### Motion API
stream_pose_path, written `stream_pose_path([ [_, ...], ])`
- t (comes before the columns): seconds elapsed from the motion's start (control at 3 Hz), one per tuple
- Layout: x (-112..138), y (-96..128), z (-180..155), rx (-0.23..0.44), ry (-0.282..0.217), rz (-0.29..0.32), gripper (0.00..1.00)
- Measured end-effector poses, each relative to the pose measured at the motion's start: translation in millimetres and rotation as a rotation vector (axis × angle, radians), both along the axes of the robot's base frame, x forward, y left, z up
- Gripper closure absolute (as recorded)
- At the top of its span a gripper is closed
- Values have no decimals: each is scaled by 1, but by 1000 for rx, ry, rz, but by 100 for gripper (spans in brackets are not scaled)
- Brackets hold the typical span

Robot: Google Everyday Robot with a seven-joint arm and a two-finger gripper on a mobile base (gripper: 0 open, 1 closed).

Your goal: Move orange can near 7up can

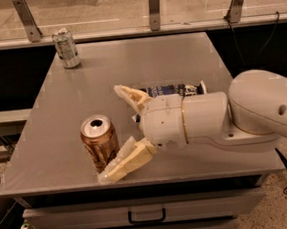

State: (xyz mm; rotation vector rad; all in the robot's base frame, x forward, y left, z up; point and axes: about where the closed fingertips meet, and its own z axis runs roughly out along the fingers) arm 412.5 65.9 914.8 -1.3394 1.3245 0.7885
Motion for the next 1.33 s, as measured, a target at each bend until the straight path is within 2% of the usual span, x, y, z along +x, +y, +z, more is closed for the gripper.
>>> stream_pose_path([
  [0.33,6,16,-9,-36,52,32,0],
  [0.67,8,21,-28,-47,113,70,16],
  [1.33,5,26,-26,-51,107,77,62],
])
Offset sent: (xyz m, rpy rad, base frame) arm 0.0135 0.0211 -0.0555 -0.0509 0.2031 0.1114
